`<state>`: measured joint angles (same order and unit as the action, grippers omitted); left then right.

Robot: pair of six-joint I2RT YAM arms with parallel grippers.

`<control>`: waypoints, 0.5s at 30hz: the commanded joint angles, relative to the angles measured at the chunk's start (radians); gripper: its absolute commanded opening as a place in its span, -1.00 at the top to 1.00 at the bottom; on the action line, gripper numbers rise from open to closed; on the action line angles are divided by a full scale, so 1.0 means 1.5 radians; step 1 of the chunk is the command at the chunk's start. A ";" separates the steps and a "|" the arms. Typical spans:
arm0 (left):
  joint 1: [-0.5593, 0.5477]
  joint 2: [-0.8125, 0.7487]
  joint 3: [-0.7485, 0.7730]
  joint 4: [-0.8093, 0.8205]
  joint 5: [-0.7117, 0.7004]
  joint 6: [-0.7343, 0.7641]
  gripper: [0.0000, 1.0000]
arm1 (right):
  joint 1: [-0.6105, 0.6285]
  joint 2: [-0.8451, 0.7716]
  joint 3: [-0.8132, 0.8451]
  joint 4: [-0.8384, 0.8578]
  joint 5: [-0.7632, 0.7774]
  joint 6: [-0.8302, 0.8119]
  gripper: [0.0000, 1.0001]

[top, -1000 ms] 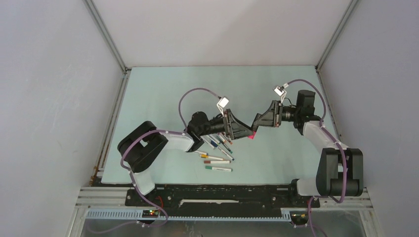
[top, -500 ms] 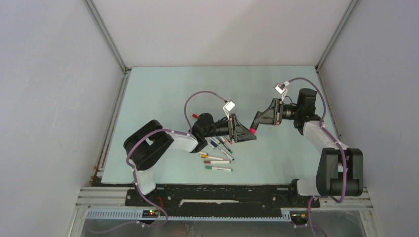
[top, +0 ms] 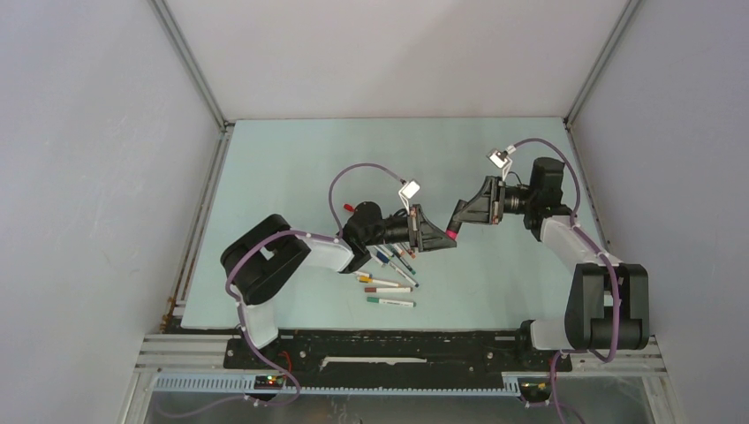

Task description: Open the pen caps

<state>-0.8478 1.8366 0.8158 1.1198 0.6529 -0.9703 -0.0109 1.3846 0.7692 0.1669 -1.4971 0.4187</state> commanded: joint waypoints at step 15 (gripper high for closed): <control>-0.021 -0.037 -0.026 -0.007 0.007 0.069 1.00 | -0.038 0.150 0.290 0.714 0.016 0.589 1.00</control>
<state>-0.8341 1.7966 0.8463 1.2835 0.4343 -0.9501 0.0097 1.5604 1.0451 0.7418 -1.5803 0.9634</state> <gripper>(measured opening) 0.114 0.170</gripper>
